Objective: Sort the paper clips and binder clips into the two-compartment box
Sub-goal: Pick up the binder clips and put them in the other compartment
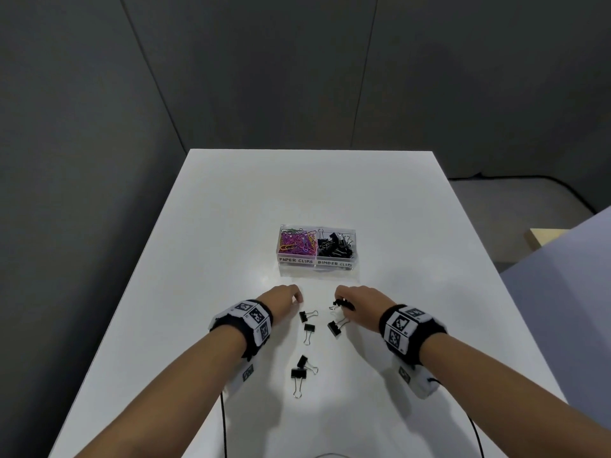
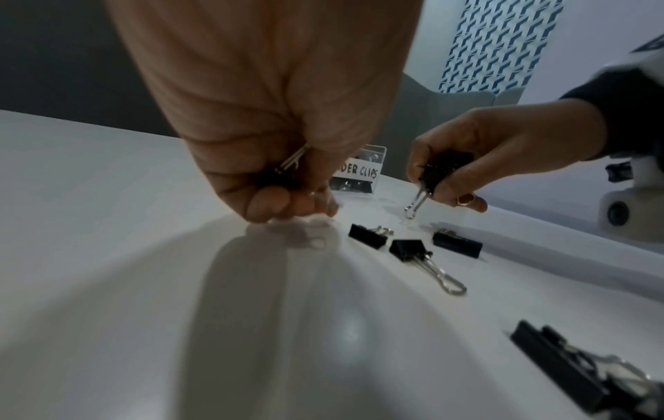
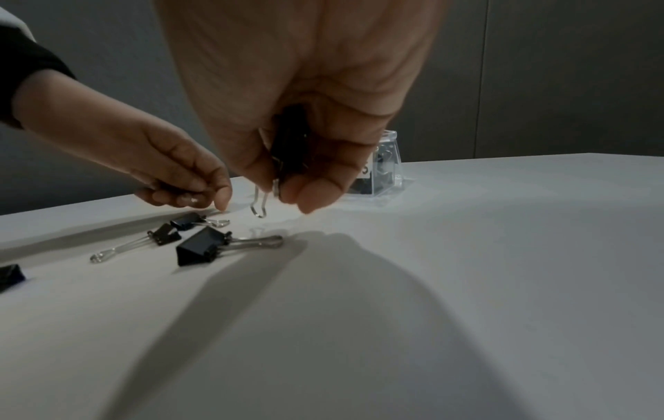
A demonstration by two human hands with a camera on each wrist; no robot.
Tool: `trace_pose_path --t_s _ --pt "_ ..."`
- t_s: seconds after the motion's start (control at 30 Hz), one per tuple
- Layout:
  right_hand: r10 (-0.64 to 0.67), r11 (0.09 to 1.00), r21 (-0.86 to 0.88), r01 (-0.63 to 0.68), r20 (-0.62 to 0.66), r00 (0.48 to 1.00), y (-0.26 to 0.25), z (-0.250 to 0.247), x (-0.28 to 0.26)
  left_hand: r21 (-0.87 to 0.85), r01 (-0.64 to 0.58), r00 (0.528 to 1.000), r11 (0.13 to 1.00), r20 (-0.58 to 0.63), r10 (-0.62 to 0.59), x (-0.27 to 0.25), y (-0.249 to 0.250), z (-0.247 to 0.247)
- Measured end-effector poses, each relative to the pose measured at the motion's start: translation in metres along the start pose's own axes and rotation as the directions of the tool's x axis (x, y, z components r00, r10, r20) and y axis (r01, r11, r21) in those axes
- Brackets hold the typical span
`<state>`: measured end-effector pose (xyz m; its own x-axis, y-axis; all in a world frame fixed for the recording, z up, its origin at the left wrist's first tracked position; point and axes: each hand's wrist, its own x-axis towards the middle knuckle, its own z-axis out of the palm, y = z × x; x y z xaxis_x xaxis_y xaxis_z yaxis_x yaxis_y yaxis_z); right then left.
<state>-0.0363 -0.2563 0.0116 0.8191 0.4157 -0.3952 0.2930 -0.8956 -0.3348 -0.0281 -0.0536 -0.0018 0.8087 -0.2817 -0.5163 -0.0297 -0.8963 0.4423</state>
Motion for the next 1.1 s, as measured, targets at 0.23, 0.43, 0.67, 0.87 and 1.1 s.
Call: trace_pose_path --t_s 0.23,0.43,0.67,0.87,1.1 --pt "0.064 0.995 0.077 -0.062 -0.015 0.998 0.0 0.003 0.0 0.118 -0.03 0.999 0.993 0.043 0.025 0.001 0.011 0.018" --pt "0.076 0.994 0.08 -0.069 -0.083 0.994 0.0 0.006 -0.003 0.114 -0.029 0.999 0.993 0.022 0.026 0.002 0.012 0.026" --pt "0.092 0.995 0.036 -0.09 -0.07 0.993 -0.002 0.004 -0.003 0.123 -0.063 0.998 0.99 -0.001 0.064 0.0 0.004 0.027" --pt "-0.023 0.992 -0.126 0.03 0.054 0.998 -0.005 0.01 -0.008 0.046 -0.052 0.998 0.998 -0.03 0.053 -0.001 0.003 0.017" --pt "-0.049 0.985 -0.157 0.071 0.142 0.989 -0.006 0.022 -0.011 0.132 -0.154 0.988 0.979 0.033 0.151 -0.011 0.012 0.011"
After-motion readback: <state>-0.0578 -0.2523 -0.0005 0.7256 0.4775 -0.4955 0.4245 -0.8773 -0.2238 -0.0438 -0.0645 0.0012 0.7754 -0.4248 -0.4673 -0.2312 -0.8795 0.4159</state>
